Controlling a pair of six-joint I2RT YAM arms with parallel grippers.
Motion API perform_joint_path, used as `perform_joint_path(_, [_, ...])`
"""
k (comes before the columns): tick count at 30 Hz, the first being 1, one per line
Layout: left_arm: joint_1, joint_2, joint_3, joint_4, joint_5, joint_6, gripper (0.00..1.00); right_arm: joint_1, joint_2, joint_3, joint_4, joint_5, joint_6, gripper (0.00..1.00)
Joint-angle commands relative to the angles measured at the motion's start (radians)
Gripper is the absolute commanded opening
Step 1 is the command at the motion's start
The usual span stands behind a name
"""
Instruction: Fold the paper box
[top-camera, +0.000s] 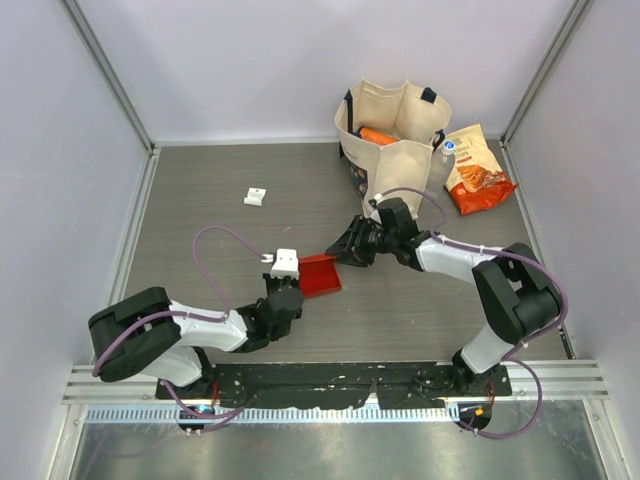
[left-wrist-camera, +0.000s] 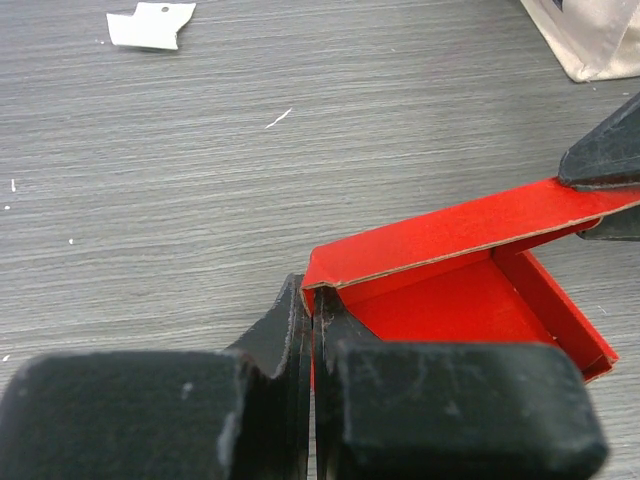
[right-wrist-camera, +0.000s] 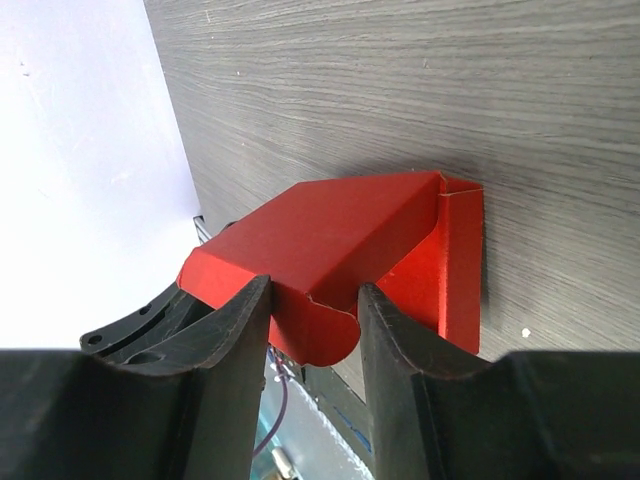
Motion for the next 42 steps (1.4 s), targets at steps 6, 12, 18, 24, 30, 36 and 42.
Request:
perform_joint_path(6, [-0.025,0.010,-0.015,0.149,-0.017,-0.011,0.00,0.081,-0.093,-0.127,0.171,0.095,0.019,0.34])
perform_joint_path(12, [-0.031,-0.013,-0.032,0.122,-0.009,-0.048,0.00,0.101,-0.116,-0.179,0.195,0.156,-0.040,0.33])
perform_joint_path(18, [-0.031,-0.066,-0.019,-0.001,0.023,-0.151,0.18,0.107,-0.128,-0.201,0.198,0.181,-0.077,0.33])
perform_joint_path(24, [-0.031,-0.142,-0.003,-0.142,0.055,-0.238,0.38,0.119,-0.134,-0.208,0.183,0.201,-0.112,0.33])
perform_joint_path(30, [-0.028,-0.277,-0.006,-0.268,0.135,-0.298,0.69,0.133,-0.145,-0.210,0.165,0.228,-0.141,0.33])
perform_joint_path(36, [-0.005,-0.450,-0.006,-0.439,0.369,-0.350,0.93,0.136,-0.137,-0.207,0.168,0.236,-0.150,0.33])
perform_joint_path(42, [0.080,-0.625,0.105,-0.844,0.495,-0.502,0.97,0.139,-0.137,-0.196,0.160,0.239,-0.163,0.32])
